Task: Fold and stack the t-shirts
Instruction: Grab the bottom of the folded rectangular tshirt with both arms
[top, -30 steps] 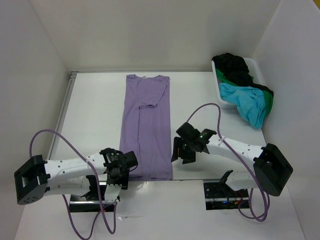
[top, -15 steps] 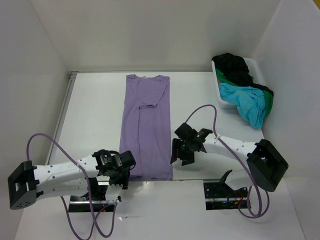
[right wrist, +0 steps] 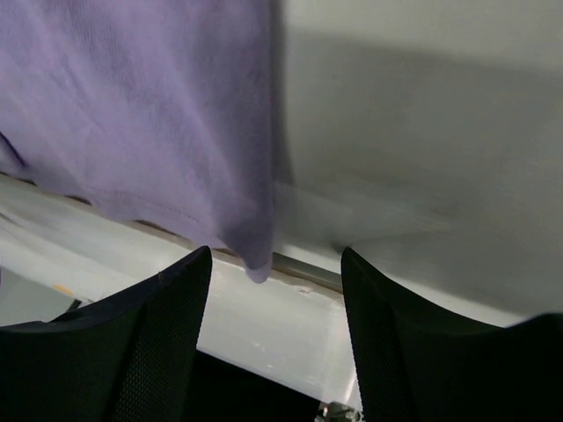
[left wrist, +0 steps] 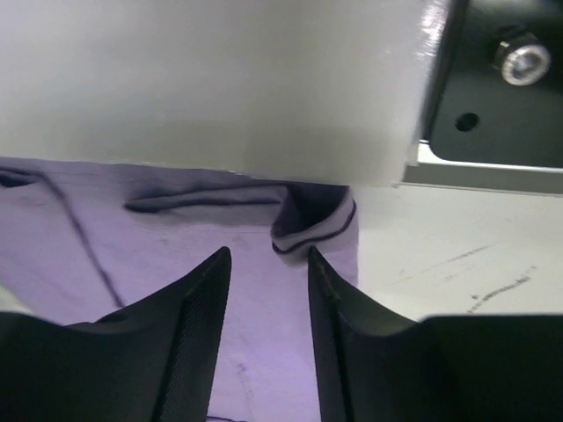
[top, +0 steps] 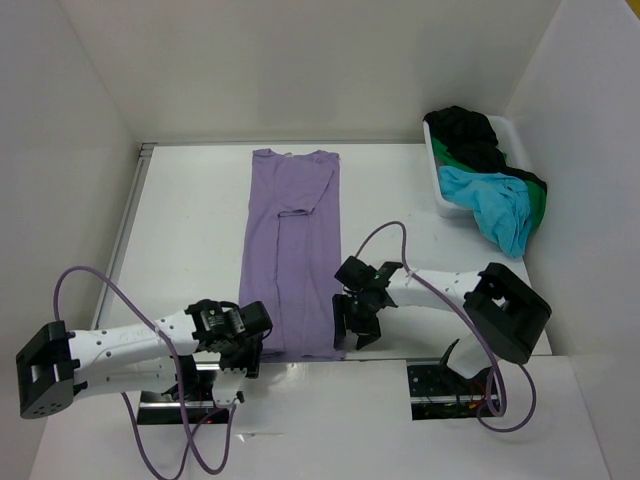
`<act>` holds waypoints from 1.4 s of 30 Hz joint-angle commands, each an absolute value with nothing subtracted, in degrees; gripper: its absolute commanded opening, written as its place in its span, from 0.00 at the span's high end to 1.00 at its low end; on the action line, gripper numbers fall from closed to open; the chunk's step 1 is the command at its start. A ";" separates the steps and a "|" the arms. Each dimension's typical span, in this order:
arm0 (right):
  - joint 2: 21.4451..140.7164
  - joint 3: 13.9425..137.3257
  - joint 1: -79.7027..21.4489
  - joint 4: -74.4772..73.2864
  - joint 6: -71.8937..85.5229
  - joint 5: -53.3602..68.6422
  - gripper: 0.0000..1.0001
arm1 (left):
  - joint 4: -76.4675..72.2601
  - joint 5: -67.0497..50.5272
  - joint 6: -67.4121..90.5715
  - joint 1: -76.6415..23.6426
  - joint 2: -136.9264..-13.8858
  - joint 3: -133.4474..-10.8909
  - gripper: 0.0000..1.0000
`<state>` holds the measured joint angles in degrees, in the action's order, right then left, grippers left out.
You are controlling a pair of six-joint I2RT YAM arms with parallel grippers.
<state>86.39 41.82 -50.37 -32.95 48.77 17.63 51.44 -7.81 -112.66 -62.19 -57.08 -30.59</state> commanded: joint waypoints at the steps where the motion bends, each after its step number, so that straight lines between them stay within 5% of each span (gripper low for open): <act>1: 88.24 42.71 -51.50 -31.38 47.99 17.84 0.33 | 54.23 -4.49 -115.85 -62.49 -59.32 -29.97 0.51; 8: 88.77 43.41 -52.03 -30.85 47.46 18.45 0.33 | 56.16 -4.48 -116.63 -63.01 -65.82 -32.17 0.45; 17: 90.00 43.42 -52.03 -30.32 47.46 18.98 0.33 | 58.62 -2.29 -114.35 -63.02 -75.14 -35.68 0.53; 22: 90.00 42.80 -52.03 -29.27 47.99 18.98 0.33 | 63.54 0.62 -115.57 -63.02 -75.42 -36.56 0.26; 27: 91.05 42.80 -52.03 -29.27 47.99 18.98 0.33 | 59.34 -3.68 -117.16 -63.02 -69.62 -35.07 0.18; 30: 91.05 43.33 -52.03 -28.74 47.99 18.98 0.33 | 54.84 -5.62 -117.59 -63.02 -64.18 -32.17 0.18; 34: 91.58 43.33 -52.03 -28.74 47.99 18.98 0.33 | 53.71 -6.24 -115.66 -63.02 -63.63 -31.64 0.38; 42: 91.58 43.95 -52.03 -29.27 47.46 18.46 0.33 | 56.24 -4.06 -117.77 -63.54 -66.95 -32.34 0.40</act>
